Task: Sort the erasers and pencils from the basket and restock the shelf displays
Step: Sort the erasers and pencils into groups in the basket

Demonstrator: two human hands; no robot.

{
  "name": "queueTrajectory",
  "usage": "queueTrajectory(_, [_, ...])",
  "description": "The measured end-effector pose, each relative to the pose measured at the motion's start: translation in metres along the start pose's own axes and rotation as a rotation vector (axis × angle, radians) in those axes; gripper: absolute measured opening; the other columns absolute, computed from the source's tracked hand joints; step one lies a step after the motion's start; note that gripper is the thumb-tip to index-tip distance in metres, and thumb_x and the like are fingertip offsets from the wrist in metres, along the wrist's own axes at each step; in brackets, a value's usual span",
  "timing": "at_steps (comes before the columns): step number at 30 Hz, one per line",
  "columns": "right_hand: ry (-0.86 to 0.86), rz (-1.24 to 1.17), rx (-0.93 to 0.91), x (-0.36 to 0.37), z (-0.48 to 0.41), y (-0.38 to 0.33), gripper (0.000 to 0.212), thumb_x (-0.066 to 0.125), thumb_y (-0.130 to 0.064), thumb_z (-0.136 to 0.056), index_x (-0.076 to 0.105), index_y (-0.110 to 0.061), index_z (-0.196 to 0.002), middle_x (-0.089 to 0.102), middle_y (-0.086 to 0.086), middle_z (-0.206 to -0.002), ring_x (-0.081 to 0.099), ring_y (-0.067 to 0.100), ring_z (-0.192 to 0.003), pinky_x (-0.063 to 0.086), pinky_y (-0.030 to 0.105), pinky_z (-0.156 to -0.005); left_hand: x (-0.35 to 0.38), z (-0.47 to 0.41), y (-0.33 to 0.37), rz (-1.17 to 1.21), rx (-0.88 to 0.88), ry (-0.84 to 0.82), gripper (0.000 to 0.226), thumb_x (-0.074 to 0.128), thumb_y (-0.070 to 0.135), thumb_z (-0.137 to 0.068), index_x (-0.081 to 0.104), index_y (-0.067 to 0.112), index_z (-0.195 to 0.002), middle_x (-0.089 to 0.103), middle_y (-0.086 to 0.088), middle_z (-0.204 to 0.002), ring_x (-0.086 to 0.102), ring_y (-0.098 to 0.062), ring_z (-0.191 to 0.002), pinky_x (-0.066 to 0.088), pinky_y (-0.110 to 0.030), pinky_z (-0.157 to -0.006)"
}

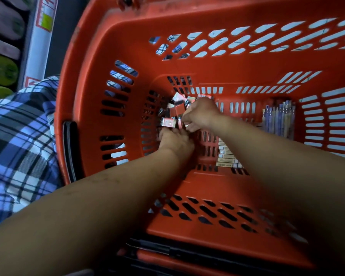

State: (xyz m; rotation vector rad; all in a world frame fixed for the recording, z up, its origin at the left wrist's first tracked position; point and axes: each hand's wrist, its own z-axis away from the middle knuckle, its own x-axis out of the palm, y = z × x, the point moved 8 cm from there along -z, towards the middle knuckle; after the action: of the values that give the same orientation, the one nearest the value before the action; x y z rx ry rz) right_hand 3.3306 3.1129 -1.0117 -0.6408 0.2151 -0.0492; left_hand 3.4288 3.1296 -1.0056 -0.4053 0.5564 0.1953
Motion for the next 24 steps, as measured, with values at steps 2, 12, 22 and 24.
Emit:
queueTrajectory(2, [0.035,0.069,-0.046,-0.015,0.002,0.002,0.009,0.061,-0.002,-0.091,0.069,0.000,-0.087,0.073,0.020,-0.079,0.071,0.030,-0.063,0.058,0.031,-0.054,-0.005,0.002,-0.001,0.002,0.011,0.024,0.041,0.039,0.020,-0.105,0.050,0.018,-0.144,0.047,-0.017,-0.146,0.050,-0.039,-0.128,0.042,-0.054,-0.101])
queueTrajectory(12, [0.419,0.432,-0.200,-0.062,-0.002,0.018,0.014,0.066,-0.010,-0.093,0.065,-0.001,-0.103,0.068,0.021,-0.099,0.068,0.037,-0.090,0.045,0.028,-0.069,-0.009,-0.001,0.000,-0.002,0.057,0.034,0.035,0.046,0.017,-0.102,0.058,0.015,-0.134,0.060,-0.012,-0.134,0.060,-0.038,-0.118,0.047,-0.049,-0.098])
queueTrajectory(22, [0.445,0.691,-0.202,-0.058,-0.010,0.015,0.013,0.066,-0.012,-0.092,0.072,-0.010,-0.103,0.071,0.015,-0.105,0.069,0.036,-0.099,0.051,0.033,-0.075,-0.049,-0.001,0.012,0.233,0.144,0.312,0.039,0.025,0.013,-0.109,0.035,0.004,-0.146,0.032,-0.018,-0.153,0.054,-0.038,-0.118,0.048,-0.046,-0.084])
queueTrajectory(24, [0.450,0.711,-0.216,-0.056,-0.009,0.016,0.014,0.067,-0.016,-0.091,0.072,-0.013,-0.104,0.070,0.012,-0.106,0.068,0.035,-0.101,0.049,0.032,-0.073,-0.044,-0.006,0.009,0.229,0.149,0.266,0.043,0.025,0.014,-0.110,0.032,0.004,-0.151,0.033,-0.017,-0.153,0.053,-0.039,-0.120,0.048,-0.046,-0.083])
